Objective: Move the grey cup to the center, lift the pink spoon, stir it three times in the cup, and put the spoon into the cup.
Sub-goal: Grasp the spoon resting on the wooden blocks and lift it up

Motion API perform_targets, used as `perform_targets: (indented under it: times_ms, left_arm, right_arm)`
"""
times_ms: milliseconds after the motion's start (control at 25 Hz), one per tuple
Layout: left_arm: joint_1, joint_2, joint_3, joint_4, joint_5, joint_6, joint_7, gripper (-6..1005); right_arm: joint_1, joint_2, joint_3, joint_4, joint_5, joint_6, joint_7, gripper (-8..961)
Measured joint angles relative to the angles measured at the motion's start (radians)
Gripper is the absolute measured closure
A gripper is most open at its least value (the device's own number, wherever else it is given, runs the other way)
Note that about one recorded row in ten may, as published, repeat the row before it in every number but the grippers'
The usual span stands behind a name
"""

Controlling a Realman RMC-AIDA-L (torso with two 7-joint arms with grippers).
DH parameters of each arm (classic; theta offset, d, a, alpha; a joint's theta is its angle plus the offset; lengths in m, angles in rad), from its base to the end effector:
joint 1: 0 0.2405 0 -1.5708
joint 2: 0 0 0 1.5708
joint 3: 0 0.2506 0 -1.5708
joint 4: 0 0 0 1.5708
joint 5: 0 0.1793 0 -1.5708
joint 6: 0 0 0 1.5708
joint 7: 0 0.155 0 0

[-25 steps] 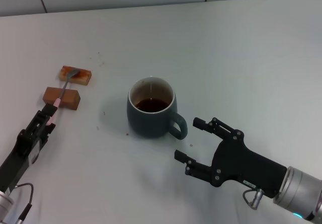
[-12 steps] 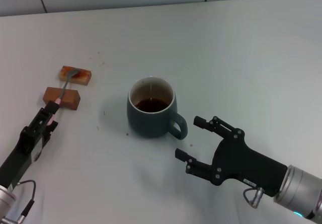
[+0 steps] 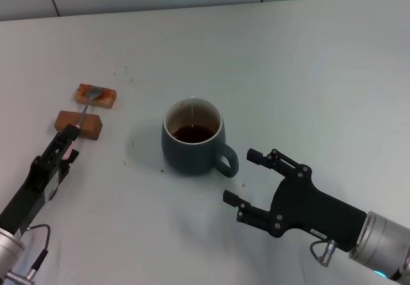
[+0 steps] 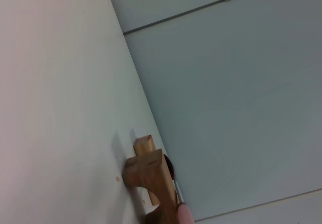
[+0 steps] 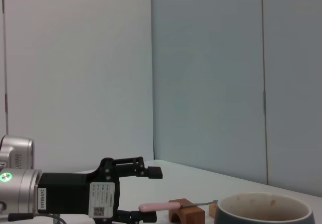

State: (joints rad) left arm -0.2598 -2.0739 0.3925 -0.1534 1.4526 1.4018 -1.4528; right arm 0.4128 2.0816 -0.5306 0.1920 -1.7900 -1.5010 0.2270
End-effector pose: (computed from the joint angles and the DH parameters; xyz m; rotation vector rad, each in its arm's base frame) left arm -0.3188 0.2244 -0.0413 -1.3663 -1.7958 -1.4434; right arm 0.2451 0.2112 -0.0889 -2.4157 0.2862 0.9602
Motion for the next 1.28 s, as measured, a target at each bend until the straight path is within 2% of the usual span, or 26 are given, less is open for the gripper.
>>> perform_targets:
  times_ms: [1280]
  left_arm:
    - [-0.021,-0.005,-0.007,-0.017,-0.006,-0.034,-0.002,196]
  right_arm:
    - [-0.012,0.0,-0.003,0.006,0.0,-0.005,0.0,150]
